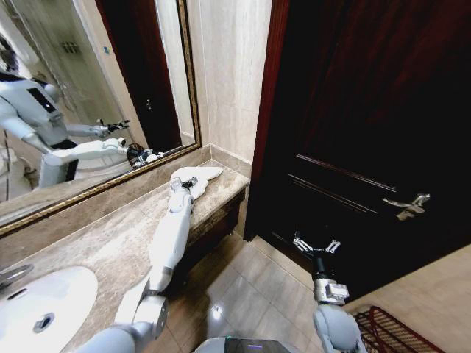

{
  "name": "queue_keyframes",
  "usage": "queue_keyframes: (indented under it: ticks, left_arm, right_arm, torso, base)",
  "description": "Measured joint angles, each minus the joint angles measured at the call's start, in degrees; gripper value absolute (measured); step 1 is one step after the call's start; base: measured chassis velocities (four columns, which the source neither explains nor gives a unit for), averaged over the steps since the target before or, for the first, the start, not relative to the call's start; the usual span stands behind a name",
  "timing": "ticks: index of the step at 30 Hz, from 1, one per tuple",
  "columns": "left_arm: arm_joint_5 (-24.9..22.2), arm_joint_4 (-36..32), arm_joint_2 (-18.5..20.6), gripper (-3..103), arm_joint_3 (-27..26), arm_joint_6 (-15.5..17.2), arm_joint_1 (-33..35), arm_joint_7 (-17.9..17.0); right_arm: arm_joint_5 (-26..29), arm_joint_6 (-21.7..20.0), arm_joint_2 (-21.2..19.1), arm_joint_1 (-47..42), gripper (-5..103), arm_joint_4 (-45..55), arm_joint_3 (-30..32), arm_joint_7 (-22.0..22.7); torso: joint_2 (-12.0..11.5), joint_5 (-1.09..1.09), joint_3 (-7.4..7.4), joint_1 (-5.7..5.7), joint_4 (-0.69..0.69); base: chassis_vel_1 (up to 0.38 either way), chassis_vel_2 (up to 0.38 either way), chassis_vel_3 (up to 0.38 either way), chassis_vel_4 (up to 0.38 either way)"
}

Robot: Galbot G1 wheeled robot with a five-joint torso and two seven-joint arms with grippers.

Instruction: Discard the used towel into the hamper.

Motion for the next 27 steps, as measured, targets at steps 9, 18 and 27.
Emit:
queue_keyframes:
  ticks: [9, 18, 27]
  left_arm:
    - [0.98, 1.23, 1.70, 84, 2.03, -0.02, 0.61, 2.43]
    - [1.83, 0.20, 1.55, 45, 2.40, -0.35, 1.82, 2.56]
    - [1.80, -0.80, 1.52, 14, 2.12, -2.40, 3.36, 3.89]
  right_arm:
    - [0.50, 0.17, -0.02, -0.01, 100, -0.01, 0.31, -0.14]
    - [0.53, 0.26, 0.50, 0.28, 100, -0.19, 0.10, -0.10]
    - [0.63, 0.29, 0.62, 0.28, 100, -0.05, 0.04, 0.02]
  torso:
    - [0.00, 0.00, 0.00, 0.00, 0.00]
    - [0.01, 0.00, 0.00, 0.00, 0.00]
    - [0.01, 0.00, 0.00, 0.00, 0.00]
  base:
    - [0.000, 0.000, 0.000, 0.000]
    - [0.000, 0.000, 0.000, 0.000]
    - [0.000, 0.000, 0.000, 0.000]
